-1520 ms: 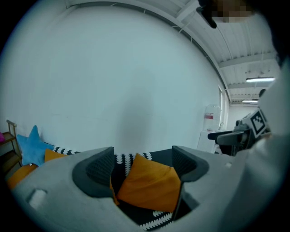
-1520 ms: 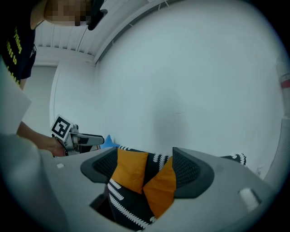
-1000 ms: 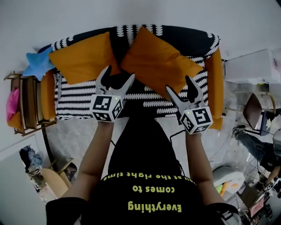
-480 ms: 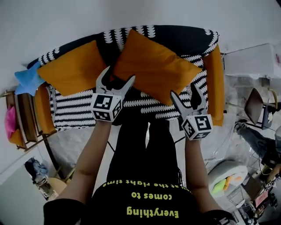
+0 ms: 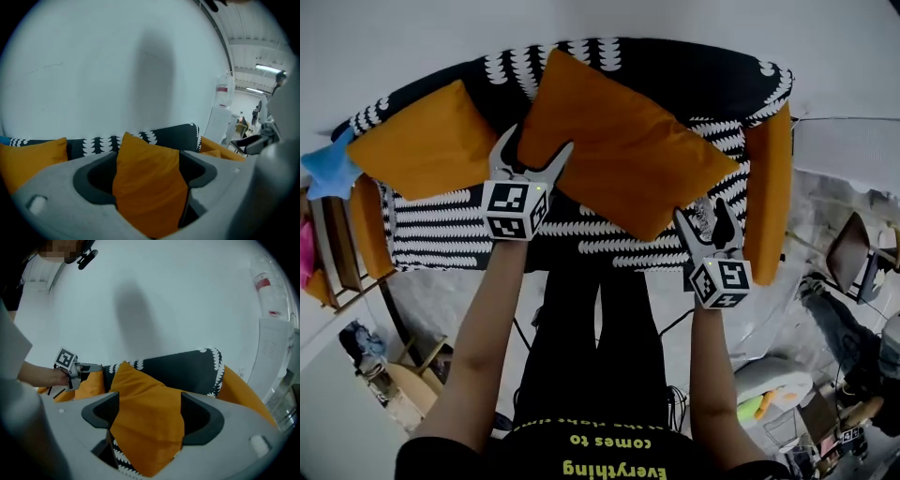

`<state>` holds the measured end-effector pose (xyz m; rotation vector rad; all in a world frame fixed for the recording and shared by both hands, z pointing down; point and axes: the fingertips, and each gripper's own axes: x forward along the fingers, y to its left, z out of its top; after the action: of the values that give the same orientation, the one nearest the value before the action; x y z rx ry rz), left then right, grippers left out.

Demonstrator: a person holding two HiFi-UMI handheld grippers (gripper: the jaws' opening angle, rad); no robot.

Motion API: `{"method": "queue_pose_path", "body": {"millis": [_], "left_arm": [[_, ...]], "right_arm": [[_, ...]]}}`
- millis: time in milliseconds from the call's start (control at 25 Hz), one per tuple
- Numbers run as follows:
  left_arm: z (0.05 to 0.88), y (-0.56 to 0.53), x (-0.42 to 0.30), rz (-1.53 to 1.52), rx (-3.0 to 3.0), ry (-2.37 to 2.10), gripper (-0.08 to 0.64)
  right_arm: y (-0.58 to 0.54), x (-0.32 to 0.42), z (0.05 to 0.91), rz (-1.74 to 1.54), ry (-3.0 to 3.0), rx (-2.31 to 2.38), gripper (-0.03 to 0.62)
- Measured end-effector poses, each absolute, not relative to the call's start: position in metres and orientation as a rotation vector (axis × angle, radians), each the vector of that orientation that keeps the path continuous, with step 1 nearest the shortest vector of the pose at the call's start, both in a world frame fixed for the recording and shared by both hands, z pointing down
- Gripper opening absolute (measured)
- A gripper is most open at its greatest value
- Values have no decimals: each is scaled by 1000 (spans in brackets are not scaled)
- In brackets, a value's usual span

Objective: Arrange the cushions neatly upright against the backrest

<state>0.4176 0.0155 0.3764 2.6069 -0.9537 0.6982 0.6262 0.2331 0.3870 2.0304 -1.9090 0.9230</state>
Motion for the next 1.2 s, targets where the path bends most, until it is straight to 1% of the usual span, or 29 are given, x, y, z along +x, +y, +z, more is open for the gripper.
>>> {"method": "queue_pose_path", "body": {"millis": [240, 480, 640, 960, 1000, 1080, 1120, 1200], "left_arm": [[461, -1, 434, 850, 2574, -926, 448], [510, -8, 424, 912, 2488, -926, 454], [533, -10, 431, 960, 2475, -900, 482], [547, -19, 433, 1018, 2480, -959, 480], [548, -20, 434, 1031, 2474, -969, 473], [549, -19, 433, 1049, 2460, -986, 451], [547, -16, 429, 1049, 2452, -999, 429], [540, -10, 420, 1022, 2433, -1039, 364]], "right_arm": [[248, 653, 474, 1026, -1845, 1990, 420], [249, 649, 526, 1112, -1859, 1949, 426], [238, 655, 545, 1108, -1848, 1965, 428], [223, 658, 562, 1061, -1772, 1983, 416], [221, 660, 563, 1057, -1754, 1995, 402], [221, 662, 562, 1046, -1732, 2026, 340], [222, 660, 559, 1041, -1732, 2042, 304], [227, 657, 551, 1034, -1742, 2075, 205]]}}
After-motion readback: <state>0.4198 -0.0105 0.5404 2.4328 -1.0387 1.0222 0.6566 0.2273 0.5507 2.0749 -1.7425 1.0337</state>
